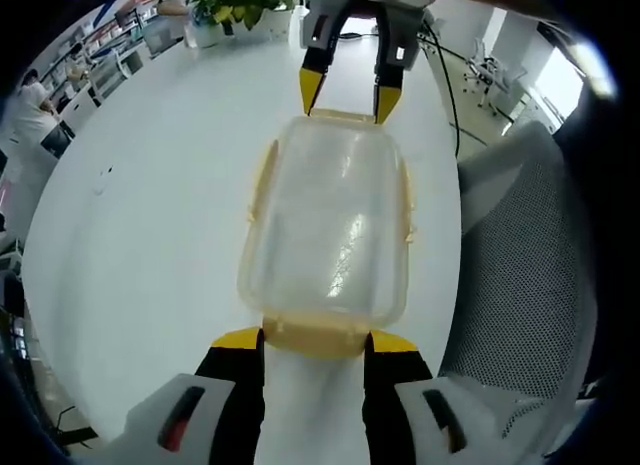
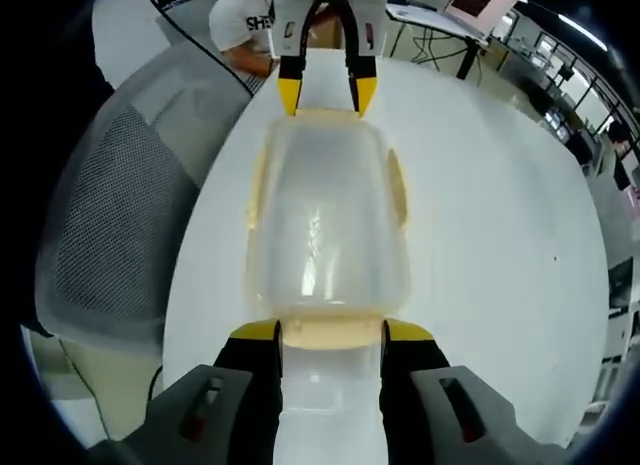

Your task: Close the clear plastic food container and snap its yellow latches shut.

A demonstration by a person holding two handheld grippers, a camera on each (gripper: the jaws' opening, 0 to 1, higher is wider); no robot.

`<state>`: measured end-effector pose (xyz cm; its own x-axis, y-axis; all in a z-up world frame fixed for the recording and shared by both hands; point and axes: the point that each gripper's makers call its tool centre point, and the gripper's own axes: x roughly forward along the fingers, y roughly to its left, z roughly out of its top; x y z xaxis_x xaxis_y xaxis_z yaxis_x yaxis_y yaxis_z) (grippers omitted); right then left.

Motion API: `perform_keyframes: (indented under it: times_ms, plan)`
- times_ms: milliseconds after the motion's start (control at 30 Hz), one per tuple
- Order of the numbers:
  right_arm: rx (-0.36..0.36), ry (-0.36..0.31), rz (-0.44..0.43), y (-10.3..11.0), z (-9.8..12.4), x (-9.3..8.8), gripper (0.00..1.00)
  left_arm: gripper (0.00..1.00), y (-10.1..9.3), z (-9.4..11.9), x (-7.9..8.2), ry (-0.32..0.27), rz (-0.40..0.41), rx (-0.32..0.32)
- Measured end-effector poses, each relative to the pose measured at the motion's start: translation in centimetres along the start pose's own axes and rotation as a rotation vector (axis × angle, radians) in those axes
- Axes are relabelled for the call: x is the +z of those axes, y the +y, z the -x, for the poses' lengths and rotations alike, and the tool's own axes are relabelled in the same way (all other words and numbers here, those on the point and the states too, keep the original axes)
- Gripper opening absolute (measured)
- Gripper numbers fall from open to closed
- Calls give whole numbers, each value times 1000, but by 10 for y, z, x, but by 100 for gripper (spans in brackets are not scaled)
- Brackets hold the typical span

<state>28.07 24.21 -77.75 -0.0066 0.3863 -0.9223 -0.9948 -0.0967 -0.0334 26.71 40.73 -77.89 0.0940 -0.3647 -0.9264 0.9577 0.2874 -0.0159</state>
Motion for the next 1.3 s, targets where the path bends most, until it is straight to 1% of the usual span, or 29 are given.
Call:
perform_keyframes:
  times_ms: [200,267,567,733,967,1300]
  plan:
    - [-8,0,-3,0,4,-6,34,32,-2,0,8,-5,-10,6]
    - [-11,10,-2,0,4,-11,34,32,-3,-1,12,-15,-8,4]
    - [-12,25,-11,2,11,-28,34,32,-7,-10,27,-21,-16,3]
    - [-16,31,-14,1,17,-37,34,32,-8,-13,39,-40,-16,1]
    - [-23,51,-13,-1,22,-52,34,32,-9,-20,53,-47,-20,-2]
    - [-23,56,-28,2,28,-66,34,32,-12,-25,66,-54,-25,-15]
